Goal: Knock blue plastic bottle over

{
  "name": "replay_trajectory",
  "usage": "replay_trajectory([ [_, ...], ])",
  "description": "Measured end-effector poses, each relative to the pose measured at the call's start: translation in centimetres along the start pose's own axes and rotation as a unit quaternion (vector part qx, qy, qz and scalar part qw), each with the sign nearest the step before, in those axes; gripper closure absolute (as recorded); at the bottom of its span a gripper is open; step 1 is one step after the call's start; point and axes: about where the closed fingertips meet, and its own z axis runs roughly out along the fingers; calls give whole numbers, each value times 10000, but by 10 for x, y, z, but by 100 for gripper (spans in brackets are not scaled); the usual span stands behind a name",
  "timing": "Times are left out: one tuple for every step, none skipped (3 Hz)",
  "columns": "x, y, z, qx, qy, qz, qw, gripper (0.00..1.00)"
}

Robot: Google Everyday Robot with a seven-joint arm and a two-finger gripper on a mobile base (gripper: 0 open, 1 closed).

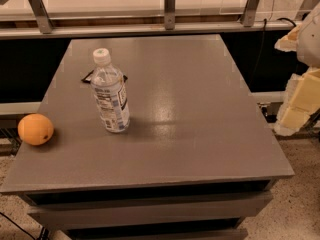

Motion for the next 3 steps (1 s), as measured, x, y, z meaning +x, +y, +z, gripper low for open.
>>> replay_trajectory([
  [0, 0, 0, 0, 0, 0, 10000, 0],
  [-11, -5, 4, 51, -229, -29, 9997, 0],
  [-50, -20, 23, 42, -978, -195, 9950, 0],
])
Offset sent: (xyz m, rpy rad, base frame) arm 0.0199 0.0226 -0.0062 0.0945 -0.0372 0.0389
